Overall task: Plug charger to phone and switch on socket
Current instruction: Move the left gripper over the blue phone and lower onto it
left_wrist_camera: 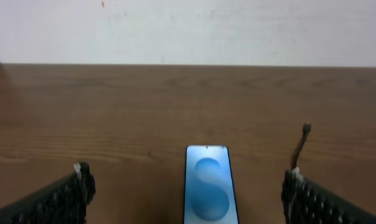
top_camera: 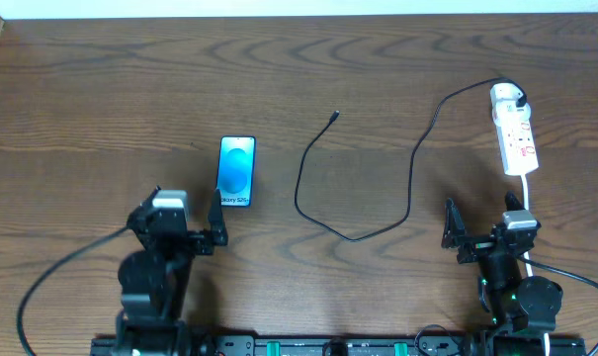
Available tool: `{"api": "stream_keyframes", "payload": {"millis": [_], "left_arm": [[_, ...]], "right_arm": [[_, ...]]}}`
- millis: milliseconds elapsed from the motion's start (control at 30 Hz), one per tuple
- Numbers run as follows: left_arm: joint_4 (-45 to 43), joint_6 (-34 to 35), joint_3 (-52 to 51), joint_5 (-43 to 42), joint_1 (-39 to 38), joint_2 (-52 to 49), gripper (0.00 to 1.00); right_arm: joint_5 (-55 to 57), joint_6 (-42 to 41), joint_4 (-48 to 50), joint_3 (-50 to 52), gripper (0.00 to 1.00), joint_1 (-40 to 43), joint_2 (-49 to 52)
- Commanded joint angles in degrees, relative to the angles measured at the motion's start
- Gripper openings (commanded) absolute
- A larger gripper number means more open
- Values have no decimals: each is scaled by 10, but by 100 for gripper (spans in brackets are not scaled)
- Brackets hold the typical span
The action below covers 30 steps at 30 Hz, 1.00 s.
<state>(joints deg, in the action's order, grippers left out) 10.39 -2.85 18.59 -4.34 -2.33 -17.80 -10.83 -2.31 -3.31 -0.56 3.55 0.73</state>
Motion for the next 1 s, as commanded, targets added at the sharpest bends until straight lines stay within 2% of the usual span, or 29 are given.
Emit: {"api": "stream_keyframes", "payload": {"millis": [0, 167, 467, 567, 700, 967], "left_arm": [[34, -4, 99, -9, 3, -90, 98], [109, -4, 222, -32, 3, -209, 98], [306, -3, 494, -77, 0, -466, 98], [363, -4, 556, -77, -7, -536, 98], [425, -3, 612, -77, -14, -629, 98], [432, 8, 613, -109, -14, -741, 98]], "right_arm": [[1, -2, -1, 2, 99, -2, -1], [1, -2, -1, 2, 99, -2, -1], [2, -2, -1, 2, 99, -2, -1], [2, -2, -1, 2, 99, -2, -1], [2, -2, -1, 2, 99, -2, -1], [2, -2, -1, 2, 99, -2, -1]]}}
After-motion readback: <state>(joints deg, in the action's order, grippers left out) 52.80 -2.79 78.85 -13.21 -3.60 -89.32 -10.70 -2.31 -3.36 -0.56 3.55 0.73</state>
